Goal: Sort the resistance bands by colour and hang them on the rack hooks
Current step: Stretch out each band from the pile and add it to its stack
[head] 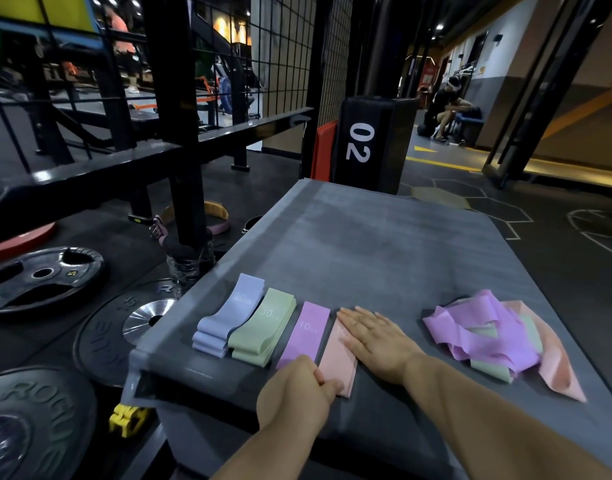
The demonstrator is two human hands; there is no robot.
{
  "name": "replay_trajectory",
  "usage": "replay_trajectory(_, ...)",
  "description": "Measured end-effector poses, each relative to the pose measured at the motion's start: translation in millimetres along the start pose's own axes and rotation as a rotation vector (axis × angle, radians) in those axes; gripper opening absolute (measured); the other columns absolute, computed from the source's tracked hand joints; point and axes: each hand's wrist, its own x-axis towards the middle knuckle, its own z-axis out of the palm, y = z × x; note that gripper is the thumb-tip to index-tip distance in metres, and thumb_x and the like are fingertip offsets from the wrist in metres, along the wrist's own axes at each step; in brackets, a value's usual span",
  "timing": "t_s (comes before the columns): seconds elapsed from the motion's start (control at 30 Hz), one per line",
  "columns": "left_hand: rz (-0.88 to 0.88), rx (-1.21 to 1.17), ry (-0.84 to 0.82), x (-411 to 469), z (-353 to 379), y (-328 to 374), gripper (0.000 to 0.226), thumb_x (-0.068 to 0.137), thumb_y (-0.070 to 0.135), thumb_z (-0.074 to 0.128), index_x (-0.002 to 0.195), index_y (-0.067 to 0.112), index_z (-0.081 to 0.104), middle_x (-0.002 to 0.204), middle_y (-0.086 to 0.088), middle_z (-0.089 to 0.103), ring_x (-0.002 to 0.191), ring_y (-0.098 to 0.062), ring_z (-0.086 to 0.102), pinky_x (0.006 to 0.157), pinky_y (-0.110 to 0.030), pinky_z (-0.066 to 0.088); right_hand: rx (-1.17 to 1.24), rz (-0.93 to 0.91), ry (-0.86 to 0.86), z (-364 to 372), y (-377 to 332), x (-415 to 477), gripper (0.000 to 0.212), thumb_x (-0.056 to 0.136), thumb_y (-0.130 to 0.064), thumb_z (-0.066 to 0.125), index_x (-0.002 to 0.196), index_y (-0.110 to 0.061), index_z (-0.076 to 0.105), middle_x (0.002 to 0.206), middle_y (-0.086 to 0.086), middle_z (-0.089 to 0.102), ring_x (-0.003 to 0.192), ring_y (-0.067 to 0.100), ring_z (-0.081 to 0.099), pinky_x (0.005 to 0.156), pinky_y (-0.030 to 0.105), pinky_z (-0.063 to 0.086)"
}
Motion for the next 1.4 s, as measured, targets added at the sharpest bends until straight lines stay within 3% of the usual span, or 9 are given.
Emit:
replay_trajectory(0.07, -0.004, 0.002, 0.0, 1, 0, 0, 0.035, 0.077, 0.062, 0.062, 0.081, 0.029, 0.051, 0.097, 0.008, 0.063, 0.09, -0.014, 0.062, 0.069, -0.025, 0.041, -0.035, 0.014, -0.015, 0, 0, 0, 0.102, 0.065, -0.077, -0.021, 0.154, -0.033, 0.001, 0.161, -0.018, 0.0, 0.149, 0.009, -0.008, 0.121, 0.032, -0.005)
replay_trajectory(0.13, -0.009, 0.008, -0.005, 2, 0, 0, 0.035, 0.077, 0.061, 0.063, 0.08, 0.029, 0.051, 0.097, 0.008, 0.063, 0.089, -0.014, 0.062, 0.067, -0.024, 0.04, -0.044, 0.035, -0.022, -1, 0, 1, 0.071, 0.09, -0.067, 0.0, 0.154, -0.034, -0.001, 0.161, -0.018, -0.002, 0.148, 0.011, -0.011, 0.121, 0.036, -0.005)
replay_trajectory(0.2, -0.018, 0.009, -0.005, 3, 1, -1, 0.035, 0.076, 0.062, 0.063, 0.078, 0.029, 0.052, 0.097, 0.008, 0.063, 0.086, -0.013, 0.062, 0.066, -0.024, 0.039, -0.033, 0.05, -0.04, -2, -2, 0, 0.057, 0.102, -0.052, 0.013, 0.154, -0.034, -0.001, 0.161, -0.018, -0.003, 0.148, 0.011, -0.012, 0.121, 0.037, -0.005)
replay_trajectory(0.4, -0.029, 0.009, -0.014, 3, 2, -1, 0.035, 0.076, 0.062, 0.063, 0.079, 0.029, 0.054, 0.095, 0.009, 0.065, 0.084, -0.013, 0.063, 0.065, -0.024, 0.04, -0.006, 0.071, -0.081, -4, -3, 0, 0.056, 0.103, -0.049, 0.015, 0.154, -0.035, -0.002, 0.16, -0.019, -0.005, 0.148, 0.01, -0.01, 0.121, 0.038, -0.006)
replay_trajectory(0.63, -0.037, -0.024, -0.008, 6, 4, -3, 0.035, 0.075, 0.062, 0.061, 0.079, 0.028, 0.054, 0.091, 0.009, 0.068, 0.084, -0.011, 0.063, 0.066, -0.025, 0.042, -0.085, 0.052, 0.012, 2, -2, -1, 0.054, 0.103, -0.049, 0.014, 0.153, -0.037, 0.0, 0.16, -0.021, -0.004, 0.148, 0.006, -0.011, 0.121, 0.038, -0.003)
replay_trajectory(1.07, -0.02, -0.147, -0.054, 17, -11, 4, 0.029, 0.078, 0.051, 0.062, 0.081, 0.024, 0.054, 0.076, 0.006, 0.071, 0.081, -0.015, 0.065, 0.071, -0.028, 0.048, 0.058, 0.042, 0.153, -2, -2, -8, 0.053, 0.103, -0.046, 0.023, 0.153, -0.036, 0.011, 0.162, -0.014, -0.001, 0.15, 0.013, 0.003, 0.12, 0.034, 0.007)
replay_trajectory(1.2, 0.032, -0.161, 0.005, 18, -13, 24, 0.026, 0.081, 0.045, 0.061, 0.076, 0.021, 0.052, 0.082, 0.003, 0.068, 0.081, -0.021, 0.064, 0.072, -0.029, 0.05, 0.139, 0.091, 0.343, -2, 8, -22, 0.053, 0.1, -0.046, 0.031, 0.15, -0.027, 0.03, 0.158, -0.006, 0.027, 0.145, 0.015, 0.023, 0.116, 0.032, 0.018)
replay_trajectory(1.3, 0.067, -0.219, -0.039, 17, -1, 45, 0.028, 0.079, 0.047, 0.063, 0.075, 0.022, 0.052, 0.073, 0.004, 0.069, 0.073, -0.019, 0.067, 0.072, -0.03, 0.054, 0.198, 0.185, 0.52, 4, 22, -50, 0.048, 0.095, -0.044, 0.04, 0.132, -0.017, 0.056, 0.131, 0.002, 0.058, 0.123, 0.023, 0.051, 0.105, 0.036, 0.037)
replay_trajectory(1.4, 0.137, -0.167, -0.113, 15, 18, 70, 0.03, 0.08, 0.051, 0.061, 0.075, 0.024, 0.051, 0.076, 0.009, 0.068, 0.081, -0.016, 0.064, 0.073, -0.028, 0.049, 0.18, 0.285, 0.722, 19, 55, -87, 0.037, 0.088, -0.039, 0.048, 0.104, -0.014, 0.069, 0.1, 0.005, 0.07, 0.093, 0.03, 0.064, 0.082, 0.039, 0.054)
